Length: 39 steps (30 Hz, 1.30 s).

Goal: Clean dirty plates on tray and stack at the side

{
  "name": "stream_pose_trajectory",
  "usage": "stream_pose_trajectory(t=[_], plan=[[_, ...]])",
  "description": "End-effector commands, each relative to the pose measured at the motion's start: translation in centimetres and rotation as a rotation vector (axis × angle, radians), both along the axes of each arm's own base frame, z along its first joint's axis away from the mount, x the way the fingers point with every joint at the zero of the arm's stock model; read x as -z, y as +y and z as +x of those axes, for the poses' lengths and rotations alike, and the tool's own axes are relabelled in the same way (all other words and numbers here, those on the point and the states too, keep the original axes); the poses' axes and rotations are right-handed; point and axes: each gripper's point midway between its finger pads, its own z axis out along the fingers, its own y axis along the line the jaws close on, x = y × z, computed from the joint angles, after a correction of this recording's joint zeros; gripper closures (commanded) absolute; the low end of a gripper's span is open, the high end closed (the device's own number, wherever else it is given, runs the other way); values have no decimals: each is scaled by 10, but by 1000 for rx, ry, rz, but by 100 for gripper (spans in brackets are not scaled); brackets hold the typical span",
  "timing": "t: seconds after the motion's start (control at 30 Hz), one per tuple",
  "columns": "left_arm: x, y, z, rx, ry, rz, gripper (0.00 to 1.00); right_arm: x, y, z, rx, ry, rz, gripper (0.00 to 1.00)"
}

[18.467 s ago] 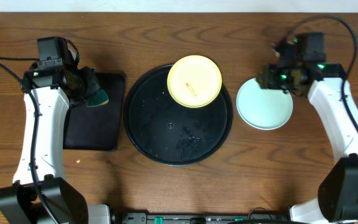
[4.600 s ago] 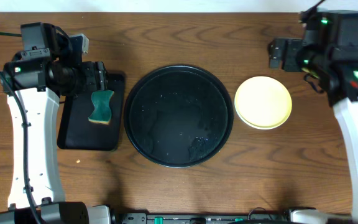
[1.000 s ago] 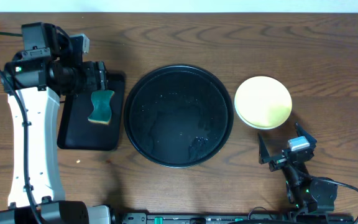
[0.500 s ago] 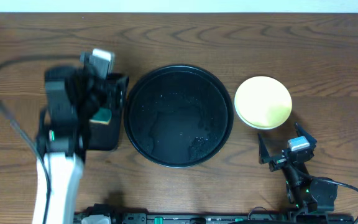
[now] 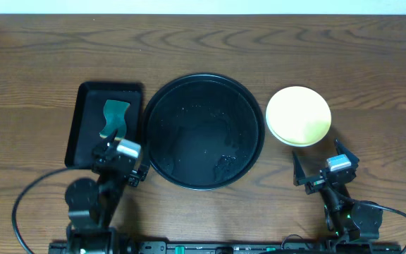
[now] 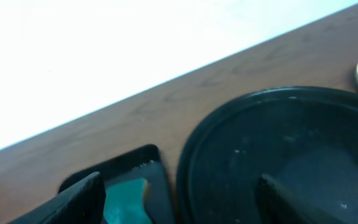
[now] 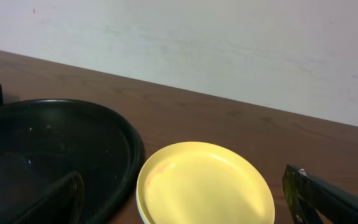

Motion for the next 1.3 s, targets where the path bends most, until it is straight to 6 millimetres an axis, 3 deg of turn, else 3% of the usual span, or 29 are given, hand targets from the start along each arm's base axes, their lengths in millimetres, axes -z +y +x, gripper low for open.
stream_pose_trajectory(t=[0.0,0.3,0.47,0.67,1.27], plan=[[12,9,0,-45,-48,44,22,0,1,-1,-5,3,14,1],[52,18,0,-102,-76,54,23,0,1,-1,-5,3,14,1],[63,23,-6,-131,-33,55,22,0,1,-1,-5,3,14,1],[57,28,-5,-170,-49,5,22,0,1,-1,-5,3,14,1],[65,28,-5,-170,-14,7,22,0,1,-1,-5,3,14,1]])
